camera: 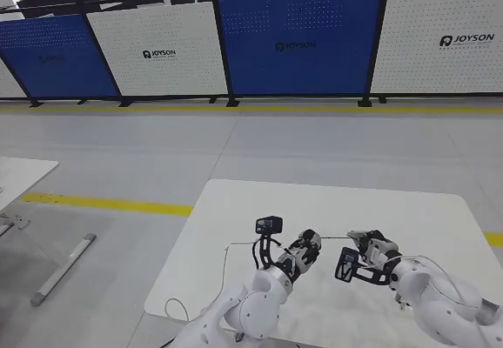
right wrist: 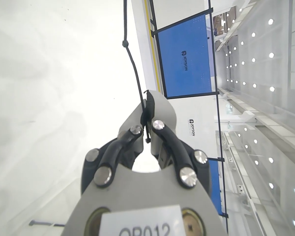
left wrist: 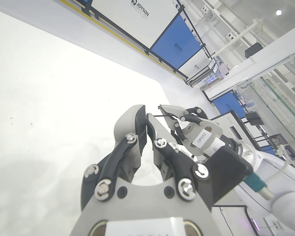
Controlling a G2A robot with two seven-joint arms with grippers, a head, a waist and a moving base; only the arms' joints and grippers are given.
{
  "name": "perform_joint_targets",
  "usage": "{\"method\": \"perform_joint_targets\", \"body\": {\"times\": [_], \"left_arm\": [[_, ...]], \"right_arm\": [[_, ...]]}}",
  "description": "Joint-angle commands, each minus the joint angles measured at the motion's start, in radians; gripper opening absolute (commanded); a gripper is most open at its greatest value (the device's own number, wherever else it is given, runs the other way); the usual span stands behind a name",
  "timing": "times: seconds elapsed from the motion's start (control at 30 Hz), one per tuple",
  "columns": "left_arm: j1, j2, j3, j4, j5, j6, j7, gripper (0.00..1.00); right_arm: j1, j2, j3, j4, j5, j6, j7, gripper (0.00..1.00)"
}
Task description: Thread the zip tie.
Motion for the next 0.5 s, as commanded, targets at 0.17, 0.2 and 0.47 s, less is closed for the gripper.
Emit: {"method": "perform_joint_targets", "body": {"times": [0.17, 0.2, 0.47], "left_arm": [[0.002, -0.009, -0.011, 0.017, 0.007, 0.0, 0.017, 0.0], [0.003, -0.01, -0.013, 0.017, 0.007, 0.0, 0.019, 0.0], [0.012, -0.021, -0.027, 0.023, 0.015, 0.0, 0.01, 0.0]], "right_arm": [[0.001, 0.009, 0.0, -0.007, 0.0, 0.008, 0.005, 0.0], [0.001, 0.01, 0.0, -0.008, 0.0, 0.009, 0.005, 0.0], [-0.004, 0.017, 0.0, -0.004, 0.0, 0.04, 0.014, 0.0]]}}
